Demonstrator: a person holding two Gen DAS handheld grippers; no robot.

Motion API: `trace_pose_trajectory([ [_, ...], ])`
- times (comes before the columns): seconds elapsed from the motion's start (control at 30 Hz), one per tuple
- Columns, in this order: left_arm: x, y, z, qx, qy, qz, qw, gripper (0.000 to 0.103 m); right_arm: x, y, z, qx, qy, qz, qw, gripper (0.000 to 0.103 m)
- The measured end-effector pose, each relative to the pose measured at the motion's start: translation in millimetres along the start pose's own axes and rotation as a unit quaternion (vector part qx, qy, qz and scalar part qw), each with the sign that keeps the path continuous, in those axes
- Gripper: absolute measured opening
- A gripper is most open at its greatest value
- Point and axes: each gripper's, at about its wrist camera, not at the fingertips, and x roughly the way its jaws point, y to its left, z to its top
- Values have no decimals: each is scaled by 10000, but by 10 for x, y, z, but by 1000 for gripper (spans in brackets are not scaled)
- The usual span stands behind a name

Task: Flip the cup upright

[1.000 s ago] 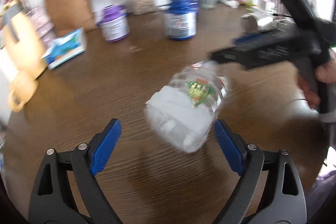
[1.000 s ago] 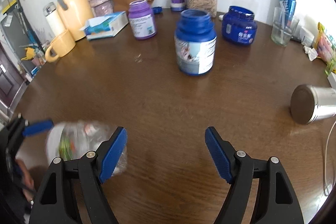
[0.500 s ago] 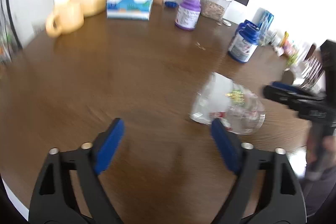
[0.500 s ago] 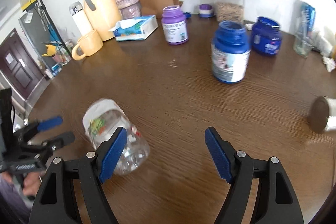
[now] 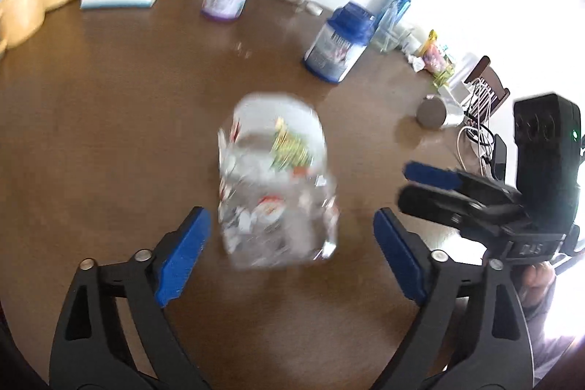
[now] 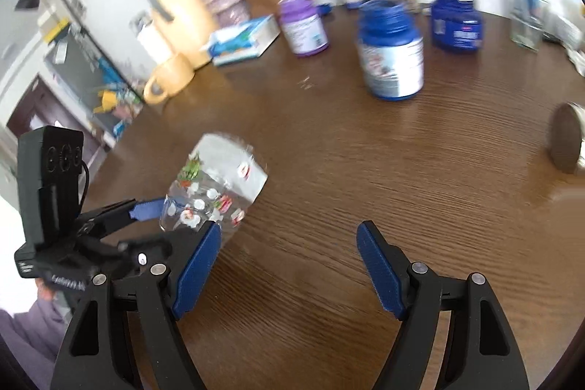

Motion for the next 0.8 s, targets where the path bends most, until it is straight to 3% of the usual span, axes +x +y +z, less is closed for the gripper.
trace_pose_trajectory([
  [0.07, 77, -92, 97, 261, 12, 277, 9993, 89, -121, -69, -4, 154, -151, -65, 9997, 80],
  [0.1, 129, -164, 127, 458, 101, 463, 9978, 83, -163, -95, -9, 212, -191, -76, 9996, 80],
  [0.13, 196, -242, 145, 722, 157, 723, 9946, 59, -190, -114, -10, 250, -207, -62, 9995, 80],
  [0.27, 212, -284, 136, 840, 118, 722, 9938, 59, -246, -152, -59, 489, -215, 157, 9984, 80],
  [0.4, 28, -366, -9, 864, -352, 566, 9940, 59, -207, -185, -100, 883, -148, 940, 9915, 80],
  [0.53, -81, -495, -126, 979, -466, 635, 9921, 59, -20, -178, -87, 1341, 110, 1738, 9755, 80],
  [0.67, -142, -574, -213, 1109, -578, 509, 9908, 59, 213, -76, -63, 1564, 434, 2193, 9621, 80],
  [0.73, -147, -584, -237, 1127, -617, 576, 9900, 59, 264, -24, -51, 1565, 436, 2143, 9632, 80],
  [0.77, -145, -573, -239, 1126, -615, 596, 9899, 60, 261, -6, -43, 1530, 387, 2062, 9657, 74],
  [0.8, -136, -549, -233, 1108, -578, 615, 9903, 61, 243, 3, -37, 1475, 299, 1826, 9716, 59],
])
